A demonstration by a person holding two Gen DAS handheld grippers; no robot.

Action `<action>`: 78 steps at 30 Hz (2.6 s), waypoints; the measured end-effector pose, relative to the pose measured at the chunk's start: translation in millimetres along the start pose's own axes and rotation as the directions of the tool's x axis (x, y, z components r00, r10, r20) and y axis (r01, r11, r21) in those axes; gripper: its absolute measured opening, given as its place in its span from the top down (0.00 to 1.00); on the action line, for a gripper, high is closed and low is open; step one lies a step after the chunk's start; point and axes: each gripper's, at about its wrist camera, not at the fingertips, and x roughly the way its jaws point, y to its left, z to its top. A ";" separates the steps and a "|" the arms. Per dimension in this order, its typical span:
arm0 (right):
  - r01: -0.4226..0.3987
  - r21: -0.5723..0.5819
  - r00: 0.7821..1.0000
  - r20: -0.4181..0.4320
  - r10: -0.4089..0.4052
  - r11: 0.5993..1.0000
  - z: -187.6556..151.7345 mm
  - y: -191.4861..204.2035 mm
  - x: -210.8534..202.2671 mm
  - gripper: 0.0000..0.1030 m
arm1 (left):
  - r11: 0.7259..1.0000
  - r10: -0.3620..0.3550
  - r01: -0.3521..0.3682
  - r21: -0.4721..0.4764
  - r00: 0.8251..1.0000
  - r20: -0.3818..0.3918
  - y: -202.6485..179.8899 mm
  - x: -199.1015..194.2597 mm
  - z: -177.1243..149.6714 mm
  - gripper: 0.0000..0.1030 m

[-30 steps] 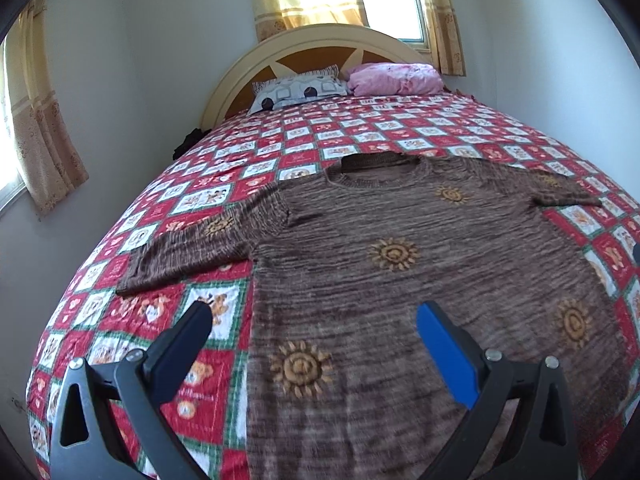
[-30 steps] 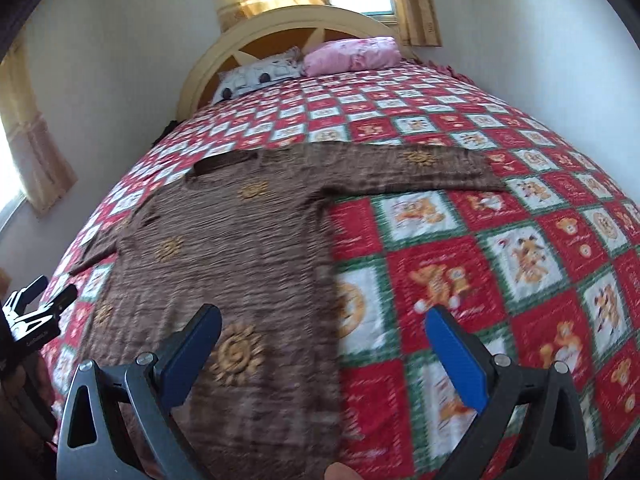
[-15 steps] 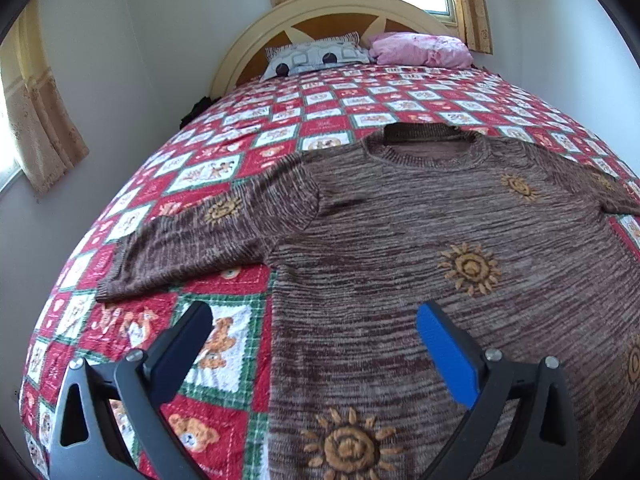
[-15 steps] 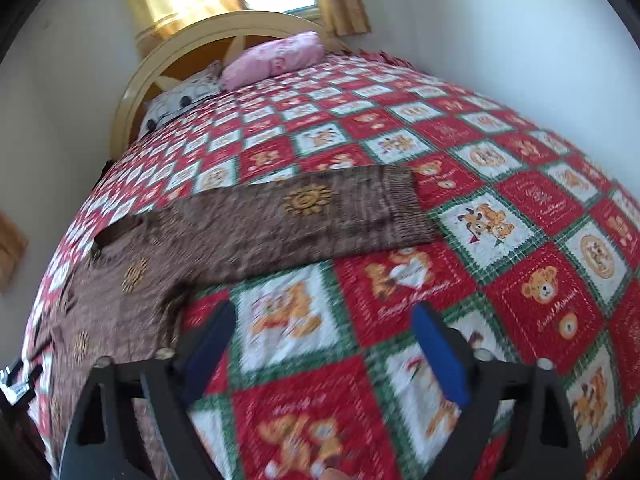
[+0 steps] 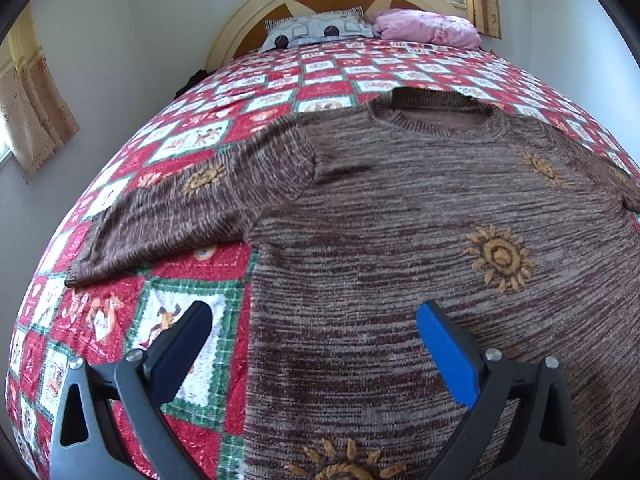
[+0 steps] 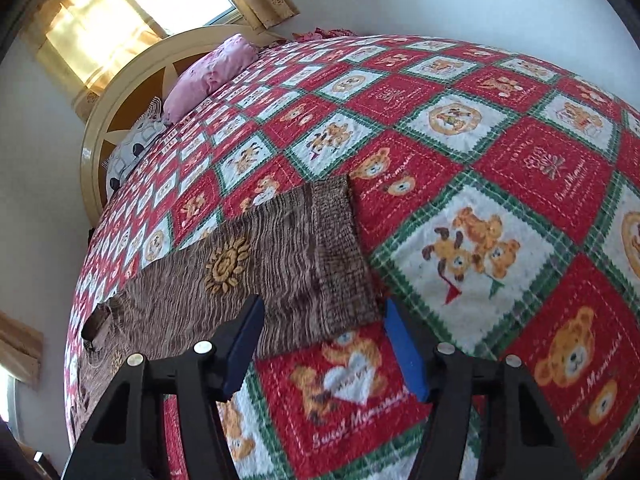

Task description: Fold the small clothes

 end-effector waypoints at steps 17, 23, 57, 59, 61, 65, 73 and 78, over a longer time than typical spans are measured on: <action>0.029 -0.154 0.999 0.027 -0.025 0.988 19.6 65.6 14.7 0.90 | 0.995 -0.089 0.087 -0.050 0.994 -0.057 6.7 15.2 -4.3 0.00; -0.020 -0.369 0.999 0.040 0.037 0.929 0.0 153.4 12.3 0.90 | 0.989 -0.127 0.121 -0.090 0.989 -0.074 11.5 19.3 -6.4 0.00; -0.286 -0.389 0.954 -0.034 0.297 0.876 -103.5 120.2 -29.7 0.21 | 0.966 -0.256 0.254 0.050 0.966 0.029 -59.9 -32.7 41.2 0.06; -0.267 -0.381 0.957 0.000 0.288 0.885 -103.4 110.8 -29.9 0.21 | 0.953 -0.281 0.274 0.127 0.959 0.042 -91.3 -38.1 52.3 0.09; -0.296 -0.334 0.948 0.010 0.318 0.895 -102.9 97.8 -29.1 0.21 | 0.943 -0.274 0.256 0.215 0.960 0.059 -125.9 -37.4 61.4 0.17; -0.357 -0.250 0.925 0.038 0.378 0.900 -95.1 77.7 -29.3 0.21 | 0.918 -0.317 0.302 0.255 0.948 0.020 -171.8 -22.7 78.1 0.30; -0.386 -0.149 0.917 0.046 0.396 0.910 -92.3 60.3 -16.1 0.21 | 0.903 -0.364 0.360 0.236 0.931 -0.027 -222.8 1.8 106.3 0.41; -0.371 -0.193 0.922 0.038 0.385 0.908 -95.4 69.5 -16.3 0.21 | 0.900 -0.348 0.366 0.236 0.930 -0.116 -239.7 34.8 106.5 0.68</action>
